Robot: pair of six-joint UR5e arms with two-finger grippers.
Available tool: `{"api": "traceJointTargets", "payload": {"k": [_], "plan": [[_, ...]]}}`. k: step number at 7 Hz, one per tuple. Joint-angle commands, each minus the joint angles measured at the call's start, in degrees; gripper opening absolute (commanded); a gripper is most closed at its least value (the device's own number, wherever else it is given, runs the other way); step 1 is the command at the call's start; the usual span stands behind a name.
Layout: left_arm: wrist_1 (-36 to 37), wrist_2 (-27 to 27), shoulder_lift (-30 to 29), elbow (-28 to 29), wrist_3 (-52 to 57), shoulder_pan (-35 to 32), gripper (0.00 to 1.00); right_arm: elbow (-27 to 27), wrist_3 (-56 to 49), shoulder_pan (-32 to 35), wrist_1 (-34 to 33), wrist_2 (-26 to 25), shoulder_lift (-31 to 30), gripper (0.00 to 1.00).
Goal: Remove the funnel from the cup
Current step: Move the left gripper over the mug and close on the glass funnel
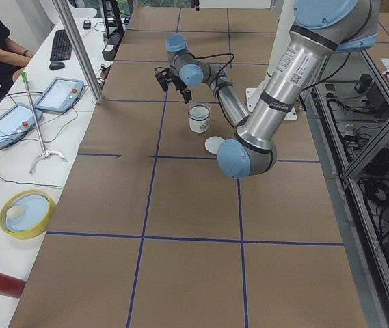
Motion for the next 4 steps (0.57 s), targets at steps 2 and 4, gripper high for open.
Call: {"api": "traceJointTargets", "payload": {"k": [2,4], "plan": [[0.1,2.5,-3.8,6.8,-0.3,4.9,0.92,0.0,-0.1,0.0,0.0,0.0,0.0,1.0],[0.2,2.7,-3.5,7.0,-3.5,7.4,0.87,0.0,-0.1,0.0,0.0,0.0,0.0,1.0]]}}
